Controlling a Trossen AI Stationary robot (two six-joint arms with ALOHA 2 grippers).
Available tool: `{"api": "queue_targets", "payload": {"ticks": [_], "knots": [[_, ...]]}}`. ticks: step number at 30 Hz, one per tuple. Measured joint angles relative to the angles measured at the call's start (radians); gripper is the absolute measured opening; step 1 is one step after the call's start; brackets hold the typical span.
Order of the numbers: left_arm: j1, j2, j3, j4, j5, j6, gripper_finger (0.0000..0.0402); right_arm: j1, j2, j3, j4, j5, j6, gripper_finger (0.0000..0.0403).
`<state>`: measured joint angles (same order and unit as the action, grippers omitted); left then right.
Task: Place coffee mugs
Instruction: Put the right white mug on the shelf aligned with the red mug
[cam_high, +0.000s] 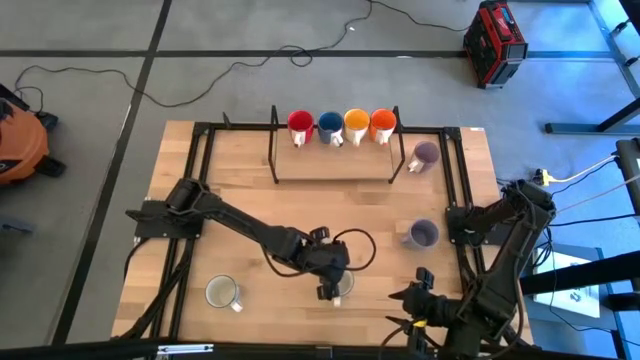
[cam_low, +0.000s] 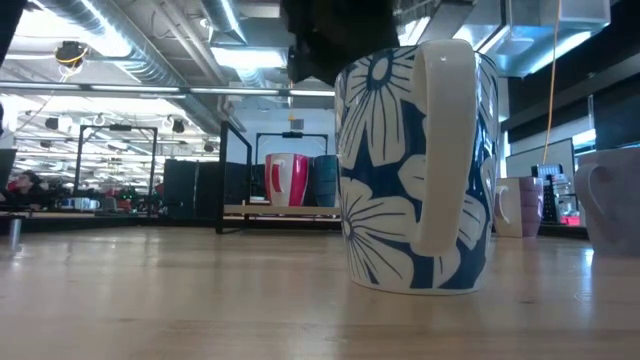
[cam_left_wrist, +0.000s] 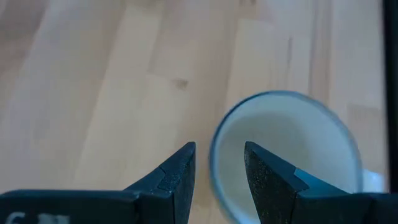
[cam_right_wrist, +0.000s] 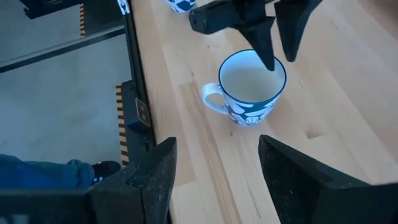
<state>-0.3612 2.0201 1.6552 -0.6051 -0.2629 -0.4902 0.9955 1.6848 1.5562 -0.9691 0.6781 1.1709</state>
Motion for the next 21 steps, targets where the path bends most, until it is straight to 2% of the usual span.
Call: {"api": "queue_targets", "payload": {"ticks": [7,11,14,18,21], "knots": [[0.016,0.006,-0.003,0.011,0.061,0.027,0.0132,0.000,0.000,0.000,0.000,-0.001,0.000,0.0214],[0.030,0.006,-0.025,0.011,0.132,0.025,0.0131,0.000,0.000,0.000,0.000,0.003,-0.001,0.0214],[0.031,0.006,-0.059,0.022,0.147,0.022,0.0125,0.000,0.000,0.000,0.000,0.003,-0.001,0.0214],[0.036,0.006,-0.086,0.017,0.151,0.027,0.0108,0.000,0.000,0.000,0.000,0.011,-0.001,0.0214],[0.038,0.006,-0.085,0.040,0.136,0.048,0.0077,-0.001,0.000,0.000,0.000,0.011,-0.001,0.0214]]}}
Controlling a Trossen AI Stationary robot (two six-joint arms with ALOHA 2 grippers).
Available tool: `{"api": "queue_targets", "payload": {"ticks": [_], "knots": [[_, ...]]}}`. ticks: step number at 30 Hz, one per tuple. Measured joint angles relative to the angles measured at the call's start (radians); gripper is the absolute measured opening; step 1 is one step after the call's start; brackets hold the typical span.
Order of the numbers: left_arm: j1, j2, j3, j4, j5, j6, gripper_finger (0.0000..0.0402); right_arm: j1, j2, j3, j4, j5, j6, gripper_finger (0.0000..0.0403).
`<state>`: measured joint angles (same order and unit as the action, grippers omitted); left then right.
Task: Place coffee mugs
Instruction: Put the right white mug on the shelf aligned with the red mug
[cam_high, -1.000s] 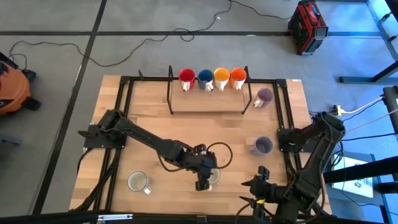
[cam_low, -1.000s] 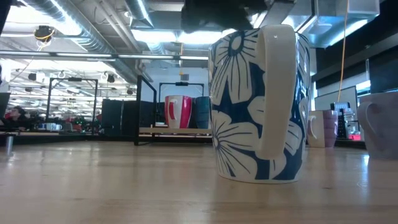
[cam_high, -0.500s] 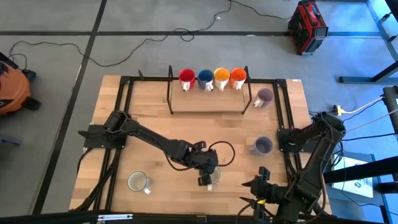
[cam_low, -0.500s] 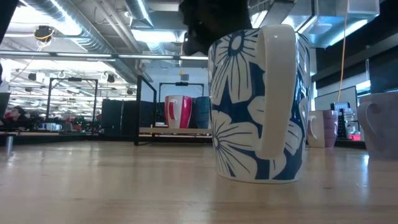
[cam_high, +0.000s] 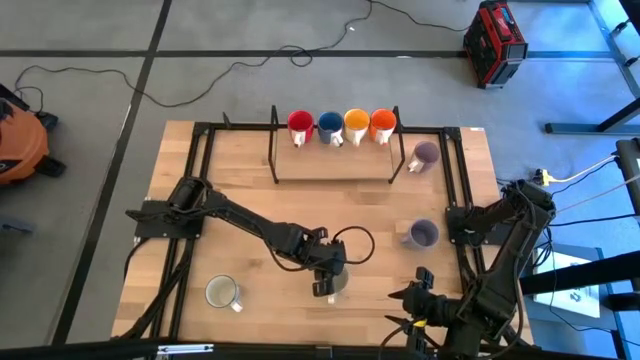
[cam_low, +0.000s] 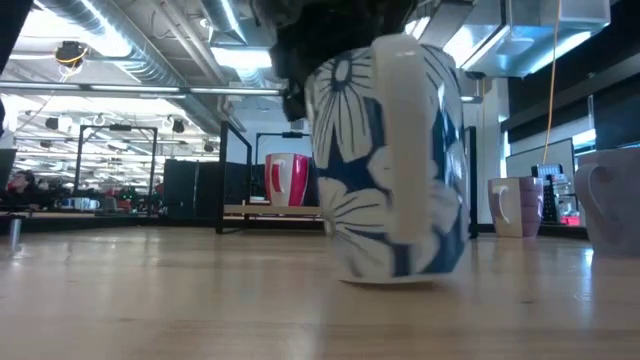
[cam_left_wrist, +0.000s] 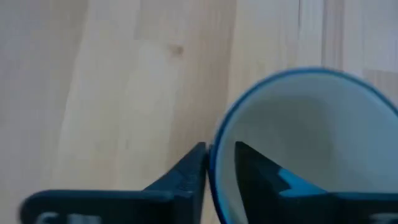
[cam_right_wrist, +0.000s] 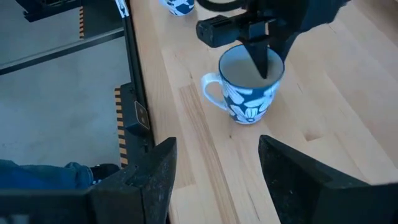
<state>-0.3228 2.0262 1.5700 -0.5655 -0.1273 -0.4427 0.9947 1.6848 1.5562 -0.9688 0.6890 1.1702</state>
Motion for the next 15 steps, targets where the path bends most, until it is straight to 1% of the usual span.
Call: {"api": "queue_targets", "payload": {"ticks": [4,7,11,15], "knots": [[0.000,-0.001,0.000,0.002,-0.005,0.012,0.0023,0.000,0.000,0.000,0.000,0.003,0.000,0.0214],[0.000,-0.001,0.000,0.007,-0.002,0.016,0.0022,0.000,0.000,0.000,0.002,0.028,0.001,0.0214],[0.000,-0.007,0.000,0.003,-0.001,0.010,0.0022,0.000,0.000,0.000,0.002,0.035,0.001,0.0214],[0.000,-0.067,-0.003,-0.029,-0.002,0.010,0.0022,0.000,0.000,0.000,0.003,0.036,0.001,0.0214]]}}
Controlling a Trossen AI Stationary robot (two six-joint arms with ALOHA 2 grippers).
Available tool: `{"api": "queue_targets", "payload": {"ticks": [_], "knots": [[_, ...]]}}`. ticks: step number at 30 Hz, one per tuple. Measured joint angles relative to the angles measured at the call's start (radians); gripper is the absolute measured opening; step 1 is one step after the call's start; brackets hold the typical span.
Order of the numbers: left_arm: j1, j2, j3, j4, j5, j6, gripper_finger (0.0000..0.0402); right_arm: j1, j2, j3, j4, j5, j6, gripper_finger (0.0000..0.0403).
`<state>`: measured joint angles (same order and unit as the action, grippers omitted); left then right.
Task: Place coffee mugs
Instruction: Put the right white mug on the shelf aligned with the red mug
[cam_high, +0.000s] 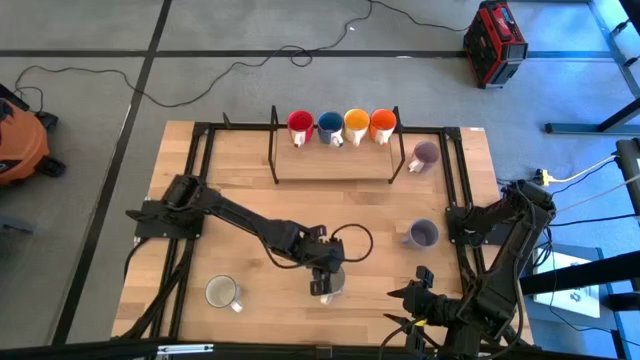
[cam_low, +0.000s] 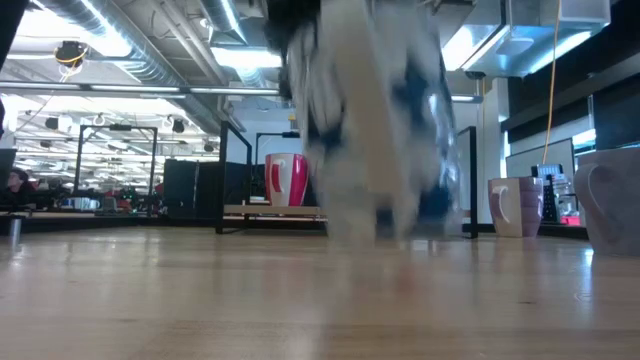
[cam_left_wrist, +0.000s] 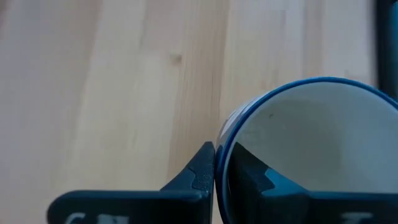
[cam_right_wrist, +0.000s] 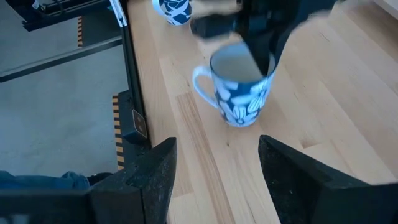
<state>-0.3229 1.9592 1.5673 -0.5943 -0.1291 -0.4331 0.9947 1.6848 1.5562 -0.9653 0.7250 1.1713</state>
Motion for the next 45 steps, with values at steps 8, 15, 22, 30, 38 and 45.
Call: {"api": "queue_targets", "payload": {"ticks": [8,15,22,30,38,45], "knots": [[0.029,-0.196,0.002,-0.120,-0.012,0.029,0.0021,-0.001,0.000,0.000,-0.002,0.031,0.002,0.0214],[0.099,-0.359,0.003,-0.211,-0.035,0.107,0.0021,-0.047,-0.005,0.001,-0.005,0.070,0.002,0.0214],[0.235,-0.461,0.003,-0.248,-0.035,0.243,0.0021,-0.132,-0.005,0.001,-0.042,0.066,-0.007,0.0214],[0.439,-0.476,0.003,-0.357,0.013,0.366,0.0021,-0.189,-0.005,0.001,-0.039,0.060,-0.001,0.0214],[0.626,-0.424,0.003,-0.398,0.017,0.492,0.0021,-0.225,-0.006,0.001,-0.038,0.052,0.005,0.0214],[0.736,-0.318,0.003,-0.415,0.024,0.584,0.0021,-0.245,-0.006,0.001,-0.038,0.051,0.027,0.0214]]}}
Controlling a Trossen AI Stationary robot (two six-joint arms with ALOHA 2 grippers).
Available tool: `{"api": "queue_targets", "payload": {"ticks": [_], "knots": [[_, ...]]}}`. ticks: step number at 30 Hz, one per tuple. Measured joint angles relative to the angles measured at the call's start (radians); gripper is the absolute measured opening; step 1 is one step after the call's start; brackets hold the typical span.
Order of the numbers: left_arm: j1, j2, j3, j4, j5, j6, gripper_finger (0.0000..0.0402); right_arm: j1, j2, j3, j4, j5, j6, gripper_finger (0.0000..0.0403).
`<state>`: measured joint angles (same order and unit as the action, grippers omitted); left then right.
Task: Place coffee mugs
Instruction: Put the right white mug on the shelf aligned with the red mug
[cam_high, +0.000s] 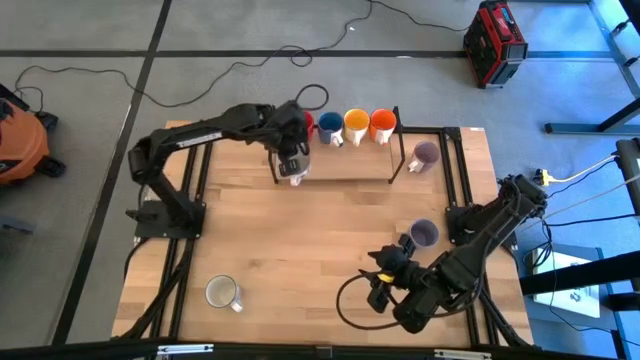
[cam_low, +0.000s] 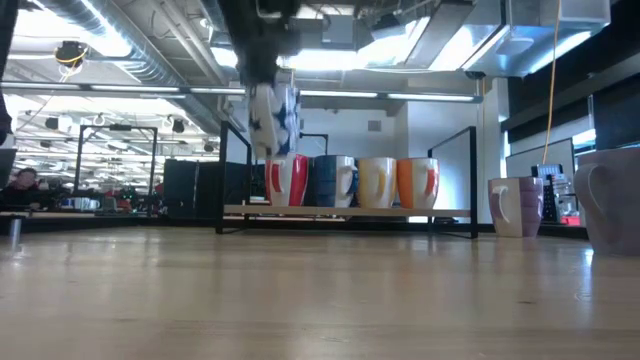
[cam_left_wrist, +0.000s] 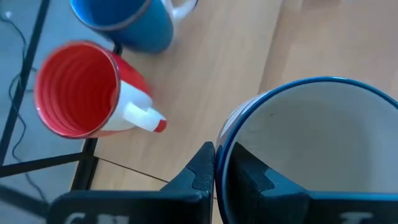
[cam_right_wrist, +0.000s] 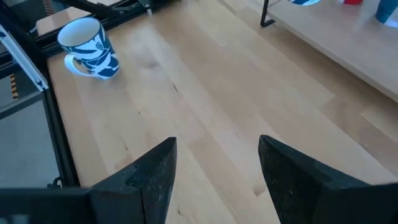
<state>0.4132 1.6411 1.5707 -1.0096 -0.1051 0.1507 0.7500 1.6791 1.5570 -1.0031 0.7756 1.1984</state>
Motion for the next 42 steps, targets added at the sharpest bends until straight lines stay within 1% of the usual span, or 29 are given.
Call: {"api": "queue_targets", "payload": {"ticks": [3,8,12,18,22,30,33,38,42], "knots": [[0.031,0.048,0.000,-0.005,0.012,0.035,0.0021,0.002,0.000,0.000,0.000,0.004,0.015,0.0214],[0.075,0.121,0.000,0.002,0.073,0.068,0.0021,0.002,0.001,0.000,-0.005,0.018,0.028,0.0214],[0.098,0.155,0.000,0.002,0.075,0.093,0.0021,0.002,0.001,0.000,-0.005,0.018,0.031,0.0214],[0.124,0.170,0.000,0.014,0.078,0.118,0.0021,0.002,0.002,0.000,-0.011,0.043,0.031,0.0214],[0.151,0.170,0.000,0.026,0.108,0.132,0.0021,0.002,0.002,0.000,-0.014,0.044,0.031,0.0214],[0.182,0.179,0.000,0.079,0.110,0.143,0.0021,0.002,0.002,-0.001,-0.018,0.044,0.037,0.0214],[0.189,0.179,0.000,0.074,0.128,0.145,0.0022,0.002,0.002,-0.001,-0.018,0.044,0.038,0.0214],[0.188,0.186,0.000,0.075,0.130,0.141,0.0044,0.002,0.002,-0.001,-0.017,0.044,0.039,0.0214],[0.181,0.186,0.000,0.078,0.130,0.140,0.0051,0.002,0.002,-0.001,-0.017,0.044,0.052,0.0214]]}}
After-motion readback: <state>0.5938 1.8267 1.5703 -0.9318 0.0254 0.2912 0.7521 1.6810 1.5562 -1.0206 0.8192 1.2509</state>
